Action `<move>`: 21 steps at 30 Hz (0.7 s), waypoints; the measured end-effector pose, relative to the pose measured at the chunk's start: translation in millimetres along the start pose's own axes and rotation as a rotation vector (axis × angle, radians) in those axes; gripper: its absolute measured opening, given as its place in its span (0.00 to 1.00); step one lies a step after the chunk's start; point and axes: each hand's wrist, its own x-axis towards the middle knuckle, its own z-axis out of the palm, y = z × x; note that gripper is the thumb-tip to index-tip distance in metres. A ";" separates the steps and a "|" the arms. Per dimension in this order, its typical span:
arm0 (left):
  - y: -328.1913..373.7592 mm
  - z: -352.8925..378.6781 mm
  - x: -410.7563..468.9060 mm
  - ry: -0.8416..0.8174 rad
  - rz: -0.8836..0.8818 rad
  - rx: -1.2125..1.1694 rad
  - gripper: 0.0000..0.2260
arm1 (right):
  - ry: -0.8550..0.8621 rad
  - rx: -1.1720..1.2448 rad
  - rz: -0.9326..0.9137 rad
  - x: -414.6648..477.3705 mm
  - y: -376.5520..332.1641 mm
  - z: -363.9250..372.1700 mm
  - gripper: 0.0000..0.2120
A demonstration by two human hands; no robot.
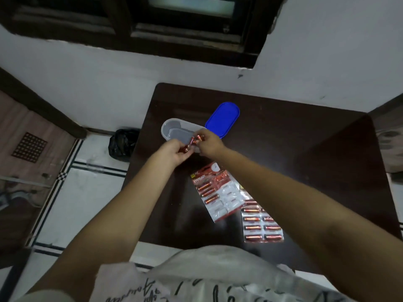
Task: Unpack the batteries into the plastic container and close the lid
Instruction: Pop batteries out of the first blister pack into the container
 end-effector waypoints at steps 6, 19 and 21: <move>11.0 8.9 21.1 0.065 0.054 0.036 0.14 | -0.063 -0.534 -0.083 32.4 -7.5 8.9 0.15; 16.0 32.3 26.4 0.117 0.191 0.020 0.21 | 0.021 -0.608 -0.103 50.2 -10.1 3.2 0.14; 17.7 34.8 23.5 0.134 0.202 0.072 0.20 | 0.024 -0.575 -0.111 48.9 -8.7 0.7 0.15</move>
